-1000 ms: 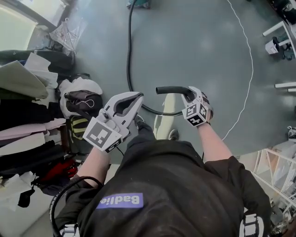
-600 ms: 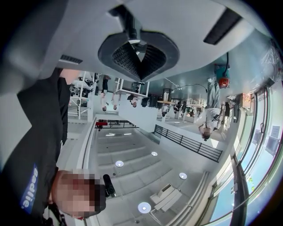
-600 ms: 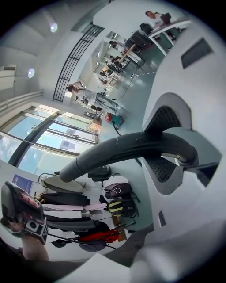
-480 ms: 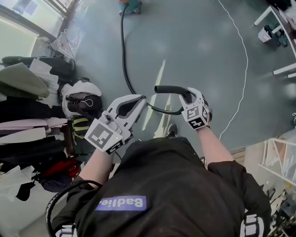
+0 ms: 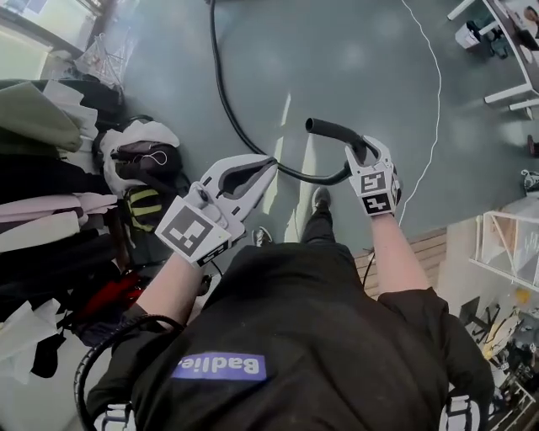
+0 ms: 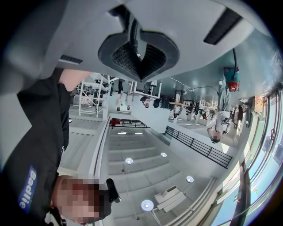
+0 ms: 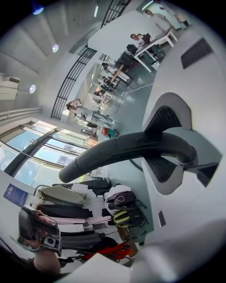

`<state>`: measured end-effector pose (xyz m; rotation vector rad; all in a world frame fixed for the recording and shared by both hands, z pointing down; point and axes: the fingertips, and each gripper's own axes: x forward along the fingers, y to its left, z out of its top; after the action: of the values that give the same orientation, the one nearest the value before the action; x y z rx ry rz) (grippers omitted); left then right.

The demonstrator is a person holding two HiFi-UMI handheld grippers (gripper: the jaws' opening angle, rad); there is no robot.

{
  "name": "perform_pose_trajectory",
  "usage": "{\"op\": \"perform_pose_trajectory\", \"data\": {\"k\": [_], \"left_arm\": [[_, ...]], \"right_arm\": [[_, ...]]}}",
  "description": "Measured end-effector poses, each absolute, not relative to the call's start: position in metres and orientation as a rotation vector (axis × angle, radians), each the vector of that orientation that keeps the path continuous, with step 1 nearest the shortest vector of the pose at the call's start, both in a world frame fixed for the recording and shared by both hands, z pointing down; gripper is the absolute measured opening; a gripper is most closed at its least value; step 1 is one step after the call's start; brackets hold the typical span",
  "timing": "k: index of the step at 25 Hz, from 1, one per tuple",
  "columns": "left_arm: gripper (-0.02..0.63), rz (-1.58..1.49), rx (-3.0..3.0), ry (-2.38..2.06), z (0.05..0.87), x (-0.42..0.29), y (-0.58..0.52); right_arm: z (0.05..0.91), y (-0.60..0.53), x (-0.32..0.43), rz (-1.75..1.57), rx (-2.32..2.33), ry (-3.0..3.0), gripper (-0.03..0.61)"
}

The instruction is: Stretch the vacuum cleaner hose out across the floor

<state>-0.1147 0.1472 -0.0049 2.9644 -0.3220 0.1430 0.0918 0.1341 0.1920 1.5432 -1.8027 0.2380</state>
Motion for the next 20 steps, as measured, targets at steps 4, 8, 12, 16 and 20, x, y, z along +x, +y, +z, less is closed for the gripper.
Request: {"op": "perform_pose_trajectory", "data": {"k": [4,8,12,16,20], "left_arm": [[-0.005,0.136,2.941,-0.296,0.004,-0.141,0.160],[-0.005,0.088,2.926,-0.316,0.002,-0.141,0.177],[-0.005,0.108,2.893,-0.365,0.007,-0.136,0.199],[-0.005,0.169,2.865,-0.453,0.025,-0.119,0.219],[-0.005,0.202,2.832,-0.542,0.036,-0.079,0.249]], "right_arm": [[0.185,0.159,0.063,0.295,1.546,-1.800,0.172],[0.184,0.183,0.056,0.338,1.543,-1.813,0.172],[0.204,0.202,0.064,0.390,1.501,-1.834,0.171],[0.219,0.216,0.089,0.390,1.478,-1.877,0.172],[0.239,0.247,0.126,0.419,1.427,-1.920,0.172]]}}
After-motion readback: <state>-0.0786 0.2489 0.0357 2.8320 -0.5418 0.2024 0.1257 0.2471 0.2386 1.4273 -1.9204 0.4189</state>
